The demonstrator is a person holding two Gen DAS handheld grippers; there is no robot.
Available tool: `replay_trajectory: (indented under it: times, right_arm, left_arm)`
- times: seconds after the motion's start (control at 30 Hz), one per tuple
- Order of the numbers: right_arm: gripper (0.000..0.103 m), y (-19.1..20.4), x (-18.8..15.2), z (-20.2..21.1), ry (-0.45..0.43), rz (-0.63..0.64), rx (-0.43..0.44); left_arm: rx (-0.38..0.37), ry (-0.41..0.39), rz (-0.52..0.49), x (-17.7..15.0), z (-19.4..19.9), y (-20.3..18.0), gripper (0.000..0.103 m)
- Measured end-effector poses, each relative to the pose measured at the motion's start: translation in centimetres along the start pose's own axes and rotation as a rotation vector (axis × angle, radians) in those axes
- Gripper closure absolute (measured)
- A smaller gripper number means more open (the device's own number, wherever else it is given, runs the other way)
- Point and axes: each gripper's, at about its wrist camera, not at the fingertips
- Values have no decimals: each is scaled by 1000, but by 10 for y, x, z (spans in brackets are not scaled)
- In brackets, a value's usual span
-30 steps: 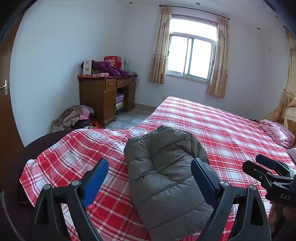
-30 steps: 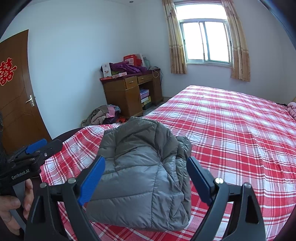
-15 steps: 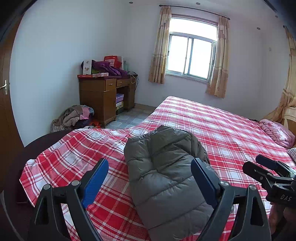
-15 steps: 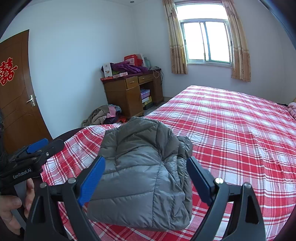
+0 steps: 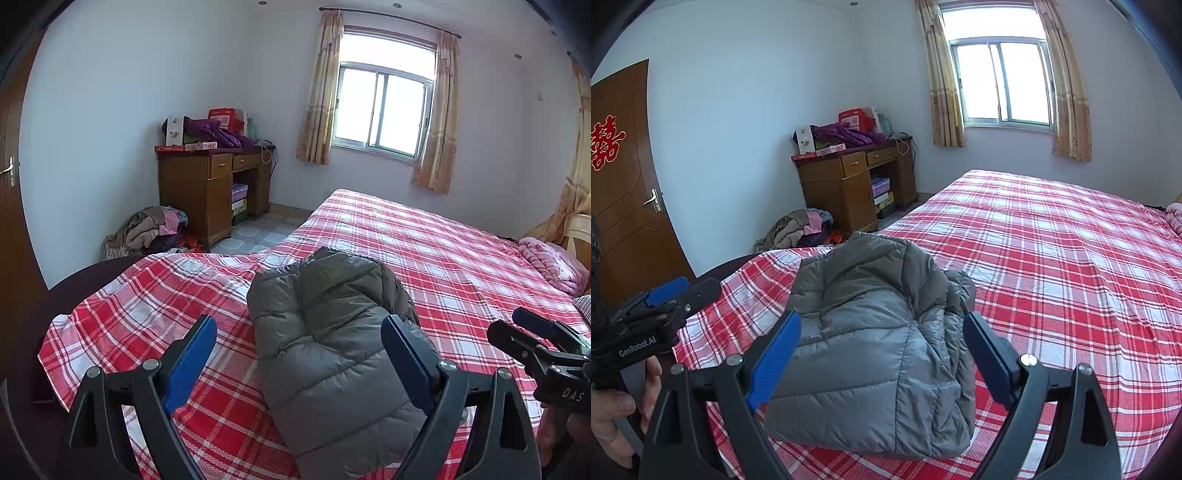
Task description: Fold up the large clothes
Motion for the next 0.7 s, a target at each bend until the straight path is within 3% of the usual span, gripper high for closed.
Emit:
replay_trajectory:
  times: [0.7]
  right_arm:
    - [11,-1,2,8,-45,6,5]
  left_arm:
    - [3,21,-20,0,-8,-2,12]
Point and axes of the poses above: each gripper's, at about its wrist camera, not at the fingertips, and z roughly against the way its jaws point, y to its left, x to its top, and after that the axes turned 12 degrees about y, right-handed
